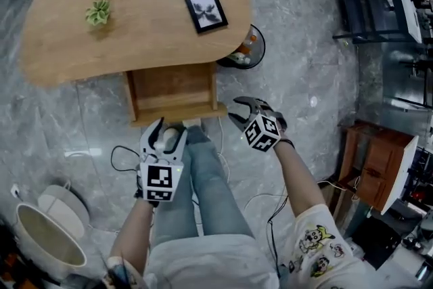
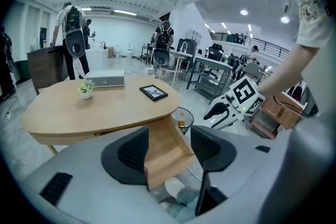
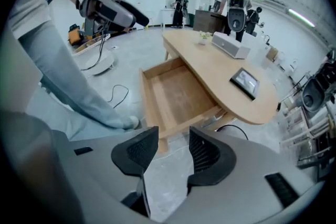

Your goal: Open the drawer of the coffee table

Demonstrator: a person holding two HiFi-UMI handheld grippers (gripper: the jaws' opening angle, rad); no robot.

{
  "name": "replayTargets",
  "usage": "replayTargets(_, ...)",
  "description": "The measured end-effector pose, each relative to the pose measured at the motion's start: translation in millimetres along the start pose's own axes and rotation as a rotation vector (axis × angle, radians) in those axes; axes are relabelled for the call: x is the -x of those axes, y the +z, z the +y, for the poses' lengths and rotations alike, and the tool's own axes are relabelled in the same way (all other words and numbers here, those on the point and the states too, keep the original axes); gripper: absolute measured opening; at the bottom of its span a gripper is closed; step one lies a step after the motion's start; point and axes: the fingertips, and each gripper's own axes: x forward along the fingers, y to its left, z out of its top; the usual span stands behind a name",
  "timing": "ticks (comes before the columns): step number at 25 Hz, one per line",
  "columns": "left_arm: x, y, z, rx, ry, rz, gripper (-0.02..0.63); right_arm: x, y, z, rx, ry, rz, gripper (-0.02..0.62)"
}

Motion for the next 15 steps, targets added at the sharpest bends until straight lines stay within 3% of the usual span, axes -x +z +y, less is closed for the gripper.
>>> replayTargets(4, 32, 30, 8, -0.015, 0.033, -0.039, 0.229, 36, 41, 3, -0.029, -0.040, -0.065, 0.153)
replayTargets(8, 54, 52, 14, 0.022, 0.069, -0.067, 0.229, 64, 75, 4, -0.053, -0.071, -0.119, 0.155)
replayTargets(15, 90, 96, 8, 0.061, 0.113, -0.124, 0.229, 130, 134, -12, -0.187, -0.163, -0.272, 0.155)
